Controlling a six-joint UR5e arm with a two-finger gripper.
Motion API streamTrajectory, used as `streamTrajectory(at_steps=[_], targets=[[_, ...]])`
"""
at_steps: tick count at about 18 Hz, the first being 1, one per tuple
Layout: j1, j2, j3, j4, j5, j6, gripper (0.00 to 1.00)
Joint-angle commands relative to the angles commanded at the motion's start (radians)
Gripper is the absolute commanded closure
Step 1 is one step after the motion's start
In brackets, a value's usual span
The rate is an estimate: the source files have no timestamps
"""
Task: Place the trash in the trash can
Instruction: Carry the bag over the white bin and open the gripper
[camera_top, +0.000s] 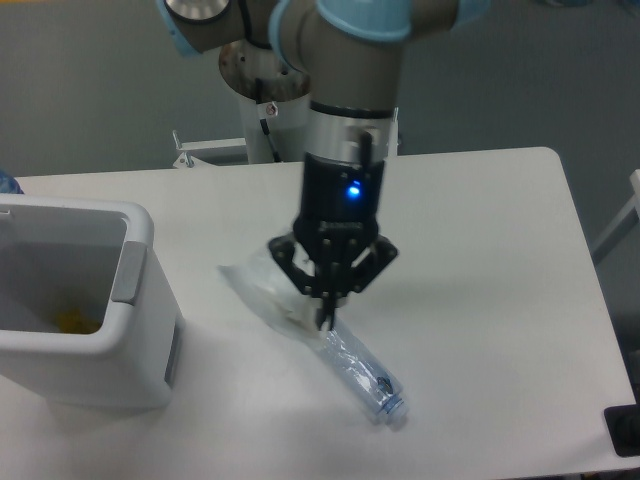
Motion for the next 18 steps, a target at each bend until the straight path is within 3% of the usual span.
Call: streamTrajectory(at_steps=[6,13,15,17,18], targets=[[-0.13,0.035,-0.002,0.0,0.018,-0.049,0.89],[-0.246,0.025,-0.012,-0.006,0.1,-0.071,0.84],[-0.25,0.025,-0.029,-0.006,0.098,-0.08,0.73],[-0.258,0.025,-0.038,-0.006,0.1,-0.08,0.43],[-0.258,0.025,-0.041,-0.006,0.103,-0.08,0.39]])
